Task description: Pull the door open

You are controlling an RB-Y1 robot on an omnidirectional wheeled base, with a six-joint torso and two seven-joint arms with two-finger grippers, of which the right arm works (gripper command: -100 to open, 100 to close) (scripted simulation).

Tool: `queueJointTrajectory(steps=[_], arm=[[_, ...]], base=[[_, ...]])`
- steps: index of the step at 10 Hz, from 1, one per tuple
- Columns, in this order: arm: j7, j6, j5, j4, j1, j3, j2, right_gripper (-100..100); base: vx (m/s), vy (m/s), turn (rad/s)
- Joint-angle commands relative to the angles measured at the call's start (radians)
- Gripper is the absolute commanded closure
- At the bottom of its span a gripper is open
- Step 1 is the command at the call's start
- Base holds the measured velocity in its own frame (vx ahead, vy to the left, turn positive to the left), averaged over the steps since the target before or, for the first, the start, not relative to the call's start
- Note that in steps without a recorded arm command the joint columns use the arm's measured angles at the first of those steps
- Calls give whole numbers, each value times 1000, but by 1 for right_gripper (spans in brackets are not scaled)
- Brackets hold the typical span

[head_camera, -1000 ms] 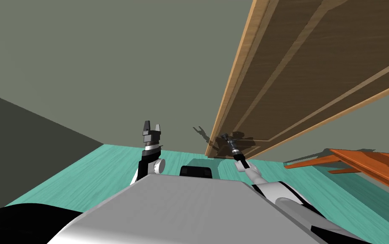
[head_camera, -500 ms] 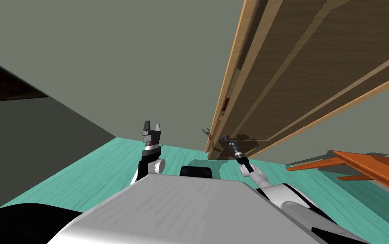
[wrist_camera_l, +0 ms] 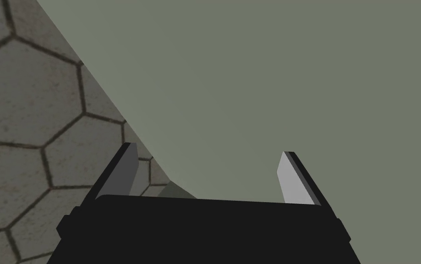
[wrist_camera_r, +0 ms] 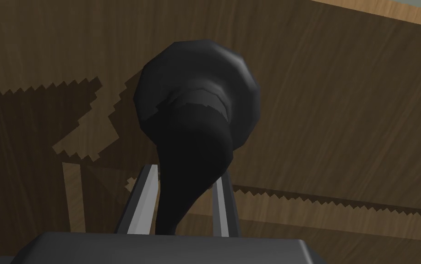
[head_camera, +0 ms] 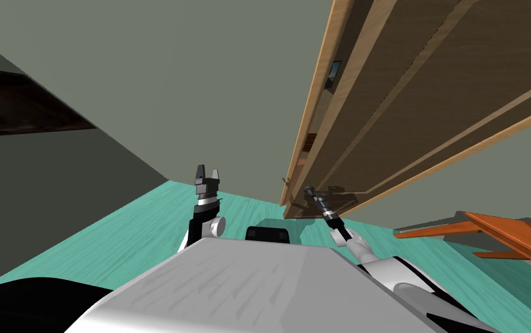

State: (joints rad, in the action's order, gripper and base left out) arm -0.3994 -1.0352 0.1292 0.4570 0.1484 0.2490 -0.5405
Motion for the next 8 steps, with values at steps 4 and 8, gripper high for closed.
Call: queueJointTrajectory(steps=[4,8], arm=[[-49,-99,6,-6,-54,43,-61,100],[-56,-133,6,-31,-63,56,-60,100]], base=[[-222,-101,171],[-131,-70,93]])
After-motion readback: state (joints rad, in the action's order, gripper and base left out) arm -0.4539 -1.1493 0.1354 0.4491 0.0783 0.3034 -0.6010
